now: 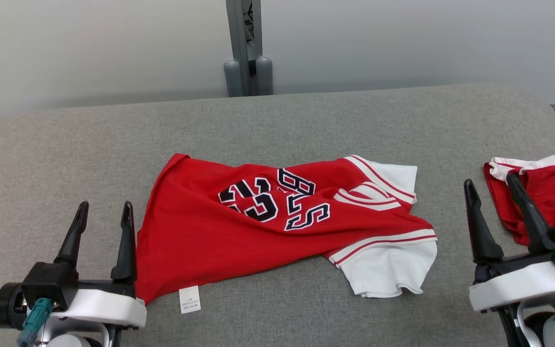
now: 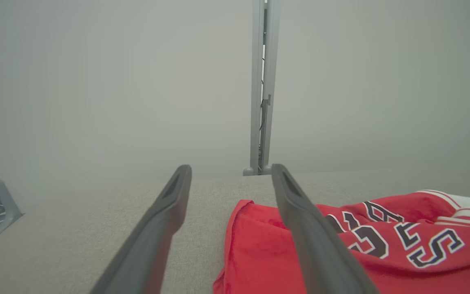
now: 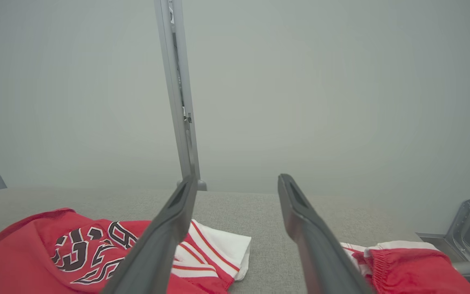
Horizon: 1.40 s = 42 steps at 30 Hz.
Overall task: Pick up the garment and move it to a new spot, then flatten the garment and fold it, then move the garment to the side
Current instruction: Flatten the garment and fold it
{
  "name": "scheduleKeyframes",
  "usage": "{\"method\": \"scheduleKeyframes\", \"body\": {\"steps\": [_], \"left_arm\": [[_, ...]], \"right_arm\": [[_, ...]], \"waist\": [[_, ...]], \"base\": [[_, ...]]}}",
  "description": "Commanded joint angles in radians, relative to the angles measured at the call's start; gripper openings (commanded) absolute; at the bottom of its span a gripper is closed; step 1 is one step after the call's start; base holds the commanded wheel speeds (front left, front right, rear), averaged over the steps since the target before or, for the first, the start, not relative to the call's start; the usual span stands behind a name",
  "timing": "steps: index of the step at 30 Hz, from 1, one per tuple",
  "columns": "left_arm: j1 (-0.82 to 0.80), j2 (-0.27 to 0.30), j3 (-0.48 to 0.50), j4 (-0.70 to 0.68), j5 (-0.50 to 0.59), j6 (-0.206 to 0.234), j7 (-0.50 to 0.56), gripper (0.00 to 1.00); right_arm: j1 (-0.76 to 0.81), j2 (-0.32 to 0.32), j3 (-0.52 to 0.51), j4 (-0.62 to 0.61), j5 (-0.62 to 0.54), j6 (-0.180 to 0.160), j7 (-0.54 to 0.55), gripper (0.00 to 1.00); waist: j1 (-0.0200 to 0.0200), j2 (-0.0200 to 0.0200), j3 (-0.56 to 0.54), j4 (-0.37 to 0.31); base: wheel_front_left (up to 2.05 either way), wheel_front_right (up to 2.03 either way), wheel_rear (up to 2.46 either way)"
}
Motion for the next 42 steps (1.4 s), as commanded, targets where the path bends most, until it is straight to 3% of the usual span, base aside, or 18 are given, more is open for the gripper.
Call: {"method": "scheduleKeyframes", "body": {"steps": [1, 15, 33, 42], "left_arm": [[0.014, 0.005, -0.001, -0.001, 0.005, 0.007, 0.002, 1.0], [0.1, 0.005, -0.031, -0.015, -0.001, 0.022, 0.04, 1.0], [0.099, 0.012, -0.038, -0.016, -0.022, 0.028, 0.053, 1.0], [0.107, 0.023, -0.072, 0.048, -0.087, -0.021, 0.216, 1.0]], "right_arm": [[0.014, 0.0, 0.002, 0.009, -0.01, 0.0, -0.003, 1.0], [0.126, 0.013, -0.015, 0.039, 0.023, 0.0, 0.012, 1.0], [0.114, 0.013, 0.004, 0.05, 0.045, 0.0, 0.013, 1.0], [0.092, 0.013, 0.024, 0.053, 0.046, 0.0, 0.011, 1.0]], "waist": [[0.0, 0.0, -0.016, 0.011], [0.0, 0.0, -0.091, 0.033], [0.0, 0.0, -0.088, 0.032], [0.0, 0.0, -0.045, 0.026]], "base": [[0.0, 0.0, 0.0], [0.0, 0.0, 0.0], [0.0, 0.0, 0.0], [0.0, 0.0, 0.0]]}}
